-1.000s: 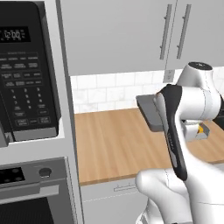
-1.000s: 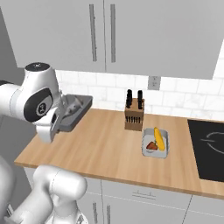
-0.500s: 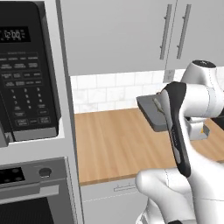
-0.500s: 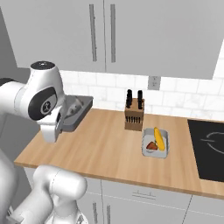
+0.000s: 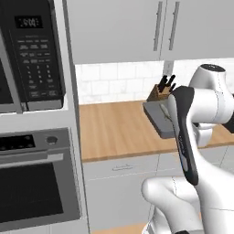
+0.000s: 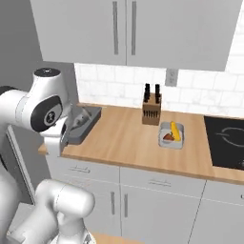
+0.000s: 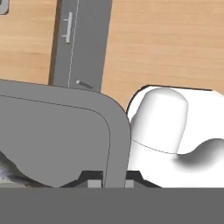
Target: Take the meat container that has the fish and place it on the second highest rack of the freezer. Then take the vegetable container that has the corn and bell pepper and place it on the highest rack of the freezer.
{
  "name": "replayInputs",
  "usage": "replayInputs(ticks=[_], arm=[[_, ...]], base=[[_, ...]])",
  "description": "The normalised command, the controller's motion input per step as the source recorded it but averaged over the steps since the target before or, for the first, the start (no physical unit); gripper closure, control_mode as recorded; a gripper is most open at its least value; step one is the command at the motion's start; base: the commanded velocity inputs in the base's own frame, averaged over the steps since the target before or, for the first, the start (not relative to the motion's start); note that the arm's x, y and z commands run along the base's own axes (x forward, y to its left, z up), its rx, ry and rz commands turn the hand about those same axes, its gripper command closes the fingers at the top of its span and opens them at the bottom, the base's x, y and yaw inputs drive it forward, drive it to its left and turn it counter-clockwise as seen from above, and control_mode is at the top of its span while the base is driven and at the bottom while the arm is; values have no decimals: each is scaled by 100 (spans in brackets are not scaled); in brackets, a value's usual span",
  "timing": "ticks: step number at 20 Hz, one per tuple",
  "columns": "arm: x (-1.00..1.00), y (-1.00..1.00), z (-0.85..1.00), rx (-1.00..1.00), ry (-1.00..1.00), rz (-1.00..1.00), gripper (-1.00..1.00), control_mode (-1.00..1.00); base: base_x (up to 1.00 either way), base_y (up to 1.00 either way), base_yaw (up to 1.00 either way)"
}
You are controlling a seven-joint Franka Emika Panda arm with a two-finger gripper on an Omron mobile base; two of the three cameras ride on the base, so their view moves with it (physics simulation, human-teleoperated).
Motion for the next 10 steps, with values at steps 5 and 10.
replayInputs(ticks=[5, 10], arm=[[0, 0, 0, 0, 0, 0, 100, 100], [0, 0, 0, 0, 0, 0, 100, 100]], base=[[-78, -17, 72], [-28, 0, 100]])
